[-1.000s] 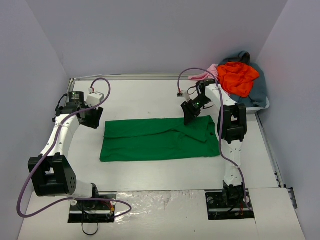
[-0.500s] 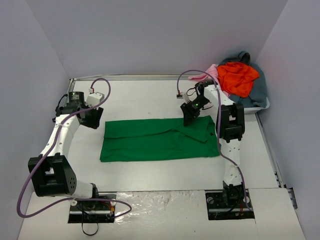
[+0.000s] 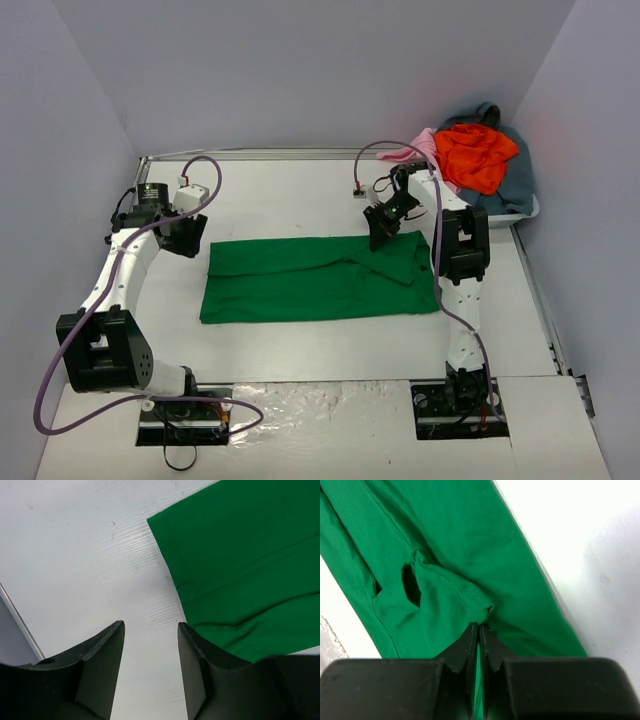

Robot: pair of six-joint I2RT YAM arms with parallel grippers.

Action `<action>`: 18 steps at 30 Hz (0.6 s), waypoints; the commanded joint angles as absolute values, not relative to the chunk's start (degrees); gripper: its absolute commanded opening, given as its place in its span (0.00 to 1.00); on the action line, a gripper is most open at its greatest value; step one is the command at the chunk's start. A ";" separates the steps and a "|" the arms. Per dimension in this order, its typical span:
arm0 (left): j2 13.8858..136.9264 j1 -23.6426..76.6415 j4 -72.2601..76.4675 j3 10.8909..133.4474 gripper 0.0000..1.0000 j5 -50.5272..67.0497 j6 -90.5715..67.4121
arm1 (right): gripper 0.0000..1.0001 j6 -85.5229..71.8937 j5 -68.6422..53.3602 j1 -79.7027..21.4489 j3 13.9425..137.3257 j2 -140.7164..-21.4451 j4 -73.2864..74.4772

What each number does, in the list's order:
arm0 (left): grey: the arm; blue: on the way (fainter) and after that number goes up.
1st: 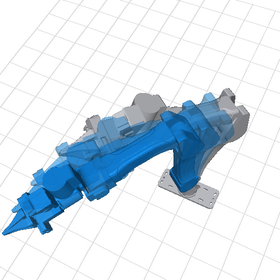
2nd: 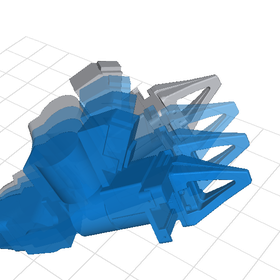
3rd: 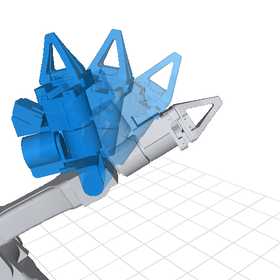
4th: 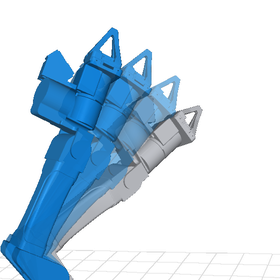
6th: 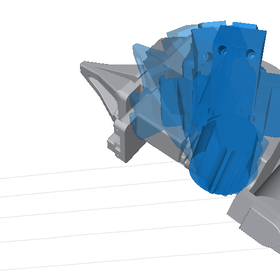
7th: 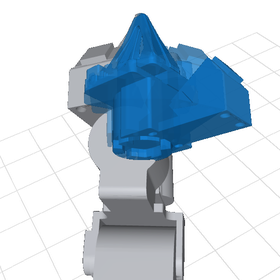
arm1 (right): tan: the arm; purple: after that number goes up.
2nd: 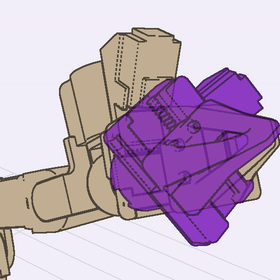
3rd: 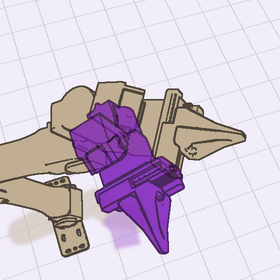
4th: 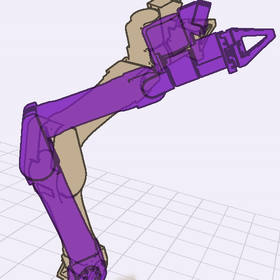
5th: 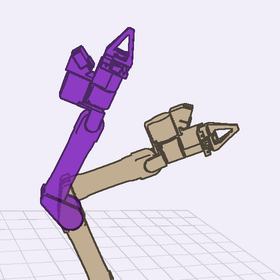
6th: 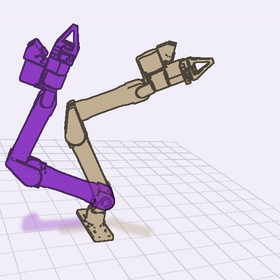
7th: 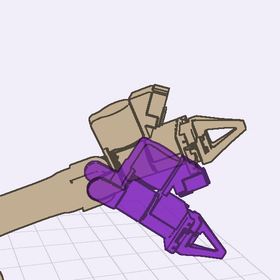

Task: Fold and stack the t-shirts
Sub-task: Fold the other side of the tshirt into a rectangle

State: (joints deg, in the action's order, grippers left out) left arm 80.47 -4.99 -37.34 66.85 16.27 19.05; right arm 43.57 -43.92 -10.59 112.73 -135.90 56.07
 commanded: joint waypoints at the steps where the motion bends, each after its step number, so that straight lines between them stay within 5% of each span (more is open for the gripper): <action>1: 79.81 -5.45 -38.23 67.50 0.45 17.14 18.98 | 0.00 43.68 -44.03 -10.90 111.27 -133.77 58.62; 18: 77.52 -5.45 -38.41 67.32 0.46 18.63 18.90 | 0.00 43.15 -43.33 -13.62 104.25 -124.63 58.71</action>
State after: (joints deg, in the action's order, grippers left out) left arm 80.07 -4.99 -37.45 66.85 17.34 19.05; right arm 43.38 -43.53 -12.99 105.91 -128.77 55.70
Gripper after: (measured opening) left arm 0.456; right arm 0.005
